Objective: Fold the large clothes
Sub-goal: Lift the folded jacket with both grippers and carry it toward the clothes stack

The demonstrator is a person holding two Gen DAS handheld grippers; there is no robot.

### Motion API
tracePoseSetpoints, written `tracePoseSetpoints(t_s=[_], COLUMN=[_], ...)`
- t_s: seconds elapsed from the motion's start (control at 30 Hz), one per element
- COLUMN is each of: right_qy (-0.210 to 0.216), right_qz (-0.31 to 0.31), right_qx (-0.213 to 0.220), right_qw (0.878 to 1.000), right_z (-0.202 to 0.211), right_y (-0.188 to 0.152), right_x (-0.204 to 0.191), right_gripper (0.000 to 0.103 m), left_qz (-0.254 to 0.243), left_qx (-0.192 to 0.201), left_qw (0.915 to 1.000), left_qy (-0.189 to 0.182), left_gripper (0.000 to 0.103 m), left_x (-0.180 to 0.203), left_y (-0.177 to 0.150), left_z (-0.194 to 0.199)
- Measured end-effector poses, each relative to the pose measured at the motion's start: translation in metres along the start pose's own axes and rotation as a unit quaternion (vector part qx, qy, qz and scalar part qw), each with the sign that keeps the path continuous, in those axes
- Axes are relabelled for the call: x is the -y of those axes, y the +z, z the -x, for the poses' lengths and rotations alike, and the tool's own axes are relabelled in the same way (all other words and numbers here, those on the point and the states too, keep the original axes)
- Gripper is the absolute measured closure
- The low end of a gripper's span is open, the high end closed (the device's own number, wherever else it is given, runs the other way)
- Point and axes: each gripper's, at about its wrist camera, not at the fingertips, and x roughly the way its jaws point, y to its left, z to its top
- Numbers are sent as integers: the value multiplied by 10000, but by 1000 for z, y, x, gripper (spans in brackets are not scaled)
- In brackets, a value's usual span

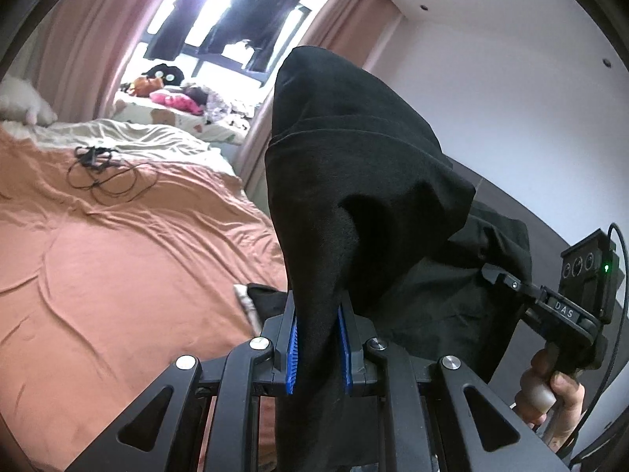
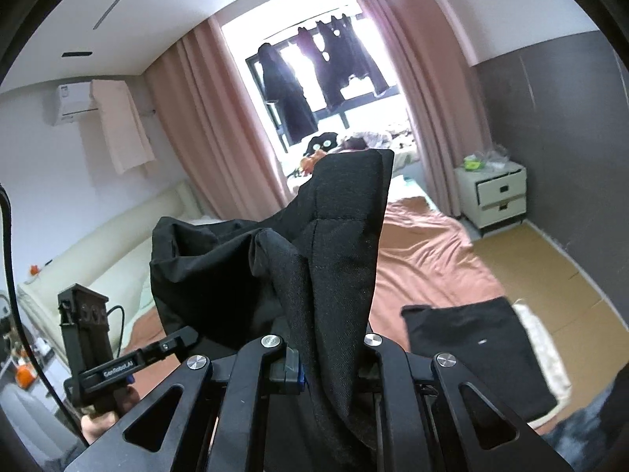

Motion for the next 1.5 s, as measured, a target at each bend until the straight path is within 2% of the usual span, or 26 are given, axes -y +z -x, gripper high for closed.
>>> tracePoseSetpoints(t_s=[0.33, 0.57, 0.97, 1.23, 1.5], right_qy=[-546, -882, -1310, -1668, -1927], right_qz=[-196, -394, -845, -791, -763], right_qx=[100, -94, -583, -1248, -1929], right_qw=[9983, 9953, 9861, 9749, 9591], right_z=[26, 9, -101, -170, -239], right_y=[9, 10, 4, 2, -22], right_x=[61, 102, 190, 241, 282], right_gripper=[91, 91, 91, 93, 93], left_qz=[-88, 81, 368, 631, 692], left_qx=[-355, -784, -1451, -1804, -2067], left_qw=[9983, 9950, 9871, 9792, 9741], left_qy=[-446, -612, -571, -683, -606], left_gripper=[86, 85, 85, 85, 84], left_x=[29, 41, -13, -51, -88], left_y=[-5, -23, -29, -35, -51], left_z=[-61, -109, -223, -291, -346])
